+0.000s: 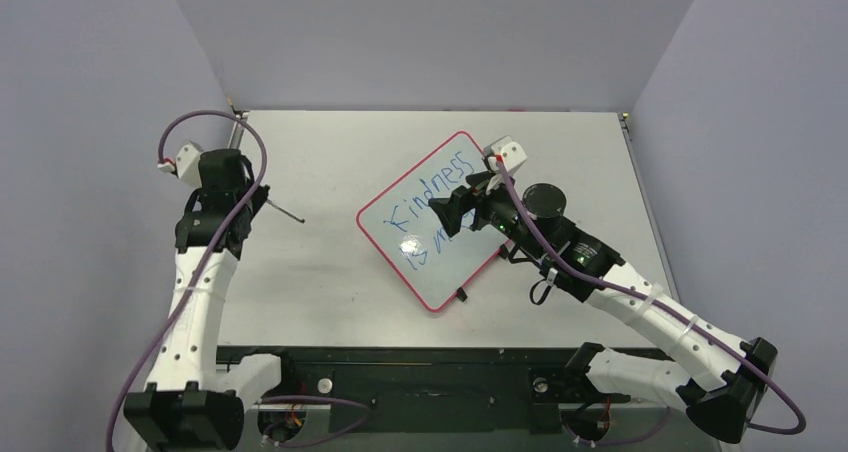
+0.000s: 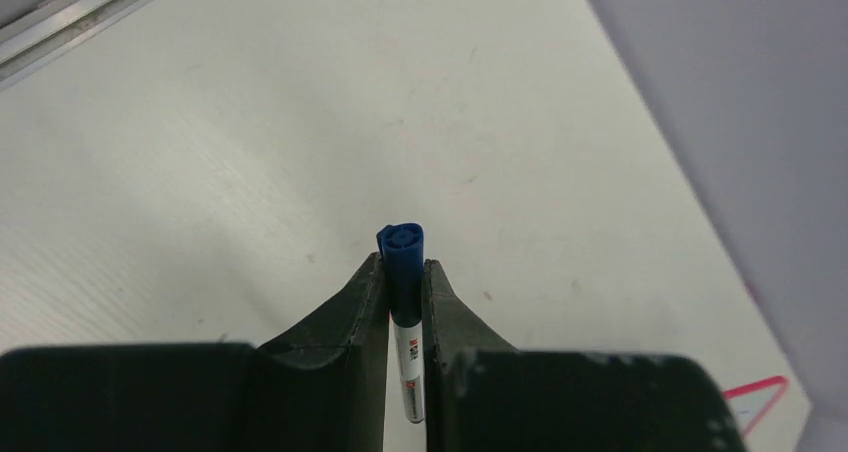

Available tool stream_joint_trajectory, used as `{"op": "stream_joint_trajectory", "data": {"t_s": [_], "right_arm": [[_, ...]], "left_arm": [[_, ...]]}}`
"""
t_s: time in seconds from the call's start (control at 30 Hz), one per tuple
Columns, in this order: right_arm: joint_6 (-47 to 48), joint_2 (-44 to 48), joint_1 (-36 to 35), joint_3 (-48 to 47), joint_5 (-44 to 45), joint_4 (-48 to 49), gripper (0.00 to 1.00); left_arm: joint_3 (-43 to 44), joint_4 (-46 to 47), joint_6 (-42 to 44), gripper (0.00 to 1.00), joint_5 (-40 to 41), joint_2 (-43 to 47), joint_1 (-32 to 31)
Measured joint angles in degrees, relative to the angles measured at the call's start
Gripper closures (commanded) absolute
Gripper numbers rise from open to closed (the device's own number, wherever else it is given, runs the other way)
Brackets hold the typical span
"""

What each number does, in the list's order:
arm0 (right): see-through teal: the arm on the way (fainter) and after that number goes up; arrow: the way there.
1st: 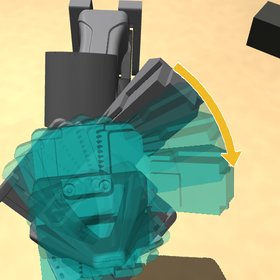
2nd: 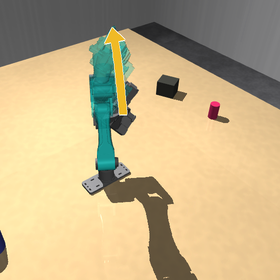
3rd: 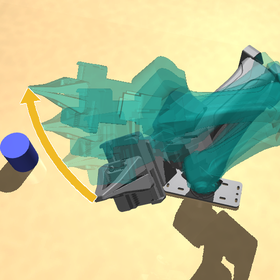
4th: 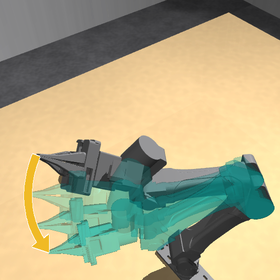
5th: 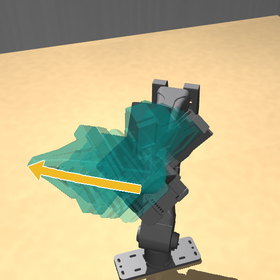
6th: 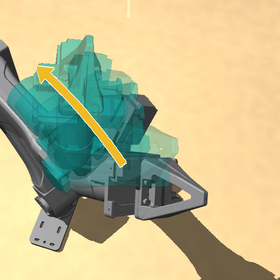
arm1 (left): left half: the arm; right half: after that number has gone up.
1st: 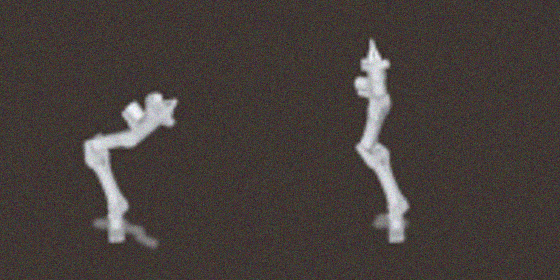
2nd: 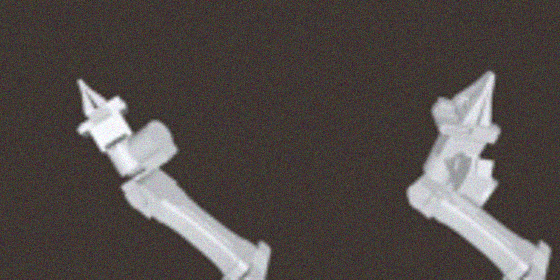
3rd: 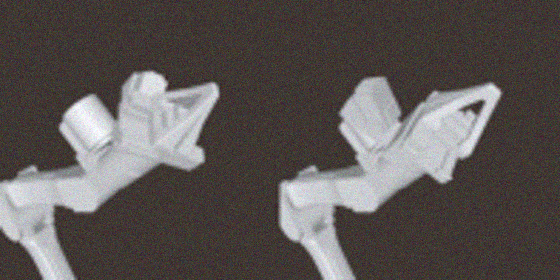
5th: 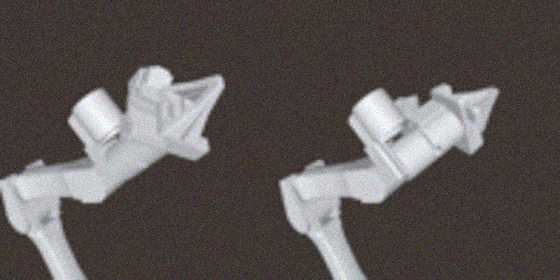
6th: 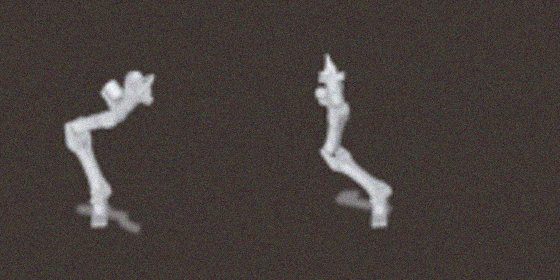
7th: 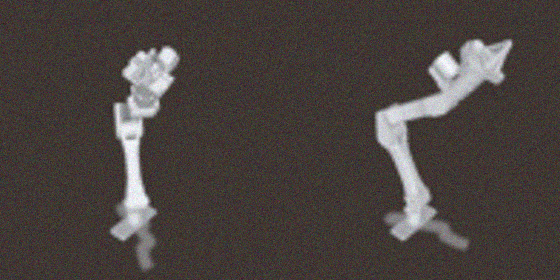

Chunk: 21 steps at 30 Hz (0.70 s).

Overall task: Write a sentence on the whiteboard
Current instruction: Put down the whiteboard marker at the center of the board.

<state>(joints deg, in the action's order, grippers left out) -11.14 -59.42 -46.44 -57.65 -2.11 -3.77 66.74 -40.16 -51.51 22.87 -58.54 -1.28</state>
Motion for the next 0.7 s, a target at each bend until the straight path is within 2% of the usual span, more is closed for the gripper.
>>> {"op": "stream_joint_trajectory", "data": {"t_s": [0.13, 0.3, 0.7], "right_arm": [[0.0, 0.2, 0.0, 0.0, 0.6, -0.7, 0.12], [0.0, 0.5, 0.0, 0.0, 0.9, -1.1, 0.12], [0.1, 0.5, 0.0, 0.7, 2.9, -1.5, 0.11]], "left_arm": [[-5.2, 1.0, 6.3, 1.00, -7.9, -6.8, 4.7], [-11.5, 3.8, 10.8, 1.00, -14.7, -15.5, 5.4], [-14.1, 10.9, 12.9, 1.00, -15.9, -26.1, -2.4]]}}
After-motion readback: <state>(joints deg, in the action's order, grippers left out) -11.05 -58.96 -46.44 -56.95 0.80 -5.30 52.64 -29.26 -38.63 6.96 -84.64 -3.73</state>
